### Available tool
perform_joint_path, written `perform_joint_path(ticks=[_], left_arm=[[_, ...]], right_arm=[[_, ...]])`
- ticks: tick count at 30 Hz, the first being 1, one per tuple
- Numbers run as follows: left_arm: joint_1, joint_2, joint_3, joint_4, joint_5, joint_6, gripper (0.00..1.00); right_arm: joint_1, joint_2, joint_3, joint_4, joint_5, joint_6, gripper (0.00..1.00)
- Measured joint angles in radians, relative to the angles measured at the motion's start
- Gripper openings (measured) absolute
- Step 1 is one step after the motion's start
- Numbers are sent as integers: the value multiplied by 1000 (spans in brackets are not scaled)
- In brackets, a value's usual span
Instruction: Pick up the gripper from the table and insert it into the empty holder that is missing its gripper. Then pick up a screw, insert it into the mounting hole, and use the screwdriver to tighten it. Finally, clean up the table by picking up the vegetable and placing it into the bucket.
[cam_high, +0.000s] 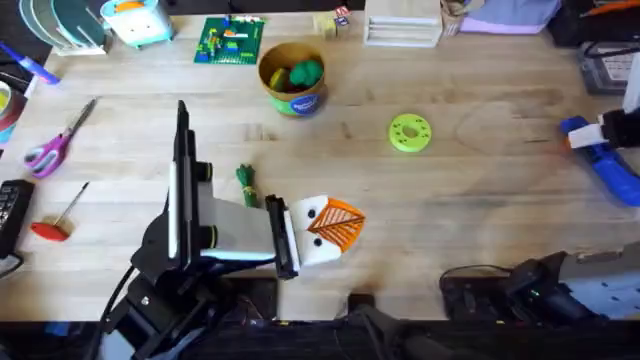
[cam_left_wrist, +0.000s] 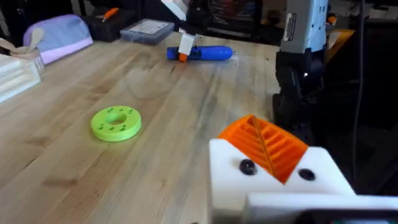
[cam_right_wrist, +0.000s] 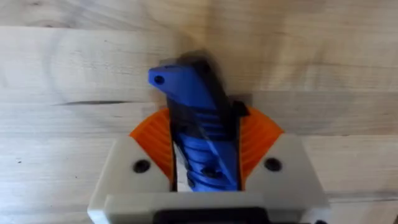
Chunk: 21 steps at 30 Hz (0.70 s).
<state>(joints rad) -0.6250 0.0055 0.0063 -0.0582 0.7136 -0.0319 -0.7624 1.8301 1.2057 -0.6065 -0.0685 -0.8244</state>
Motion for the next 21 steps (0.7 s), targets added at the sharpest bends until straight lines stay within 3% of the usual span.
perform_joint_path(ticks=[1,4,21], left_arm=[[0,0,0,0,0,0,17],[0,0,0,0,0,0,17],[0,0,0,0,0,0,17]], right_arm=[[-1,2,0,2,1,-3,354],[-1,3,0,5,2,-7,310],[-1,3,0,13,4,-11,279]])
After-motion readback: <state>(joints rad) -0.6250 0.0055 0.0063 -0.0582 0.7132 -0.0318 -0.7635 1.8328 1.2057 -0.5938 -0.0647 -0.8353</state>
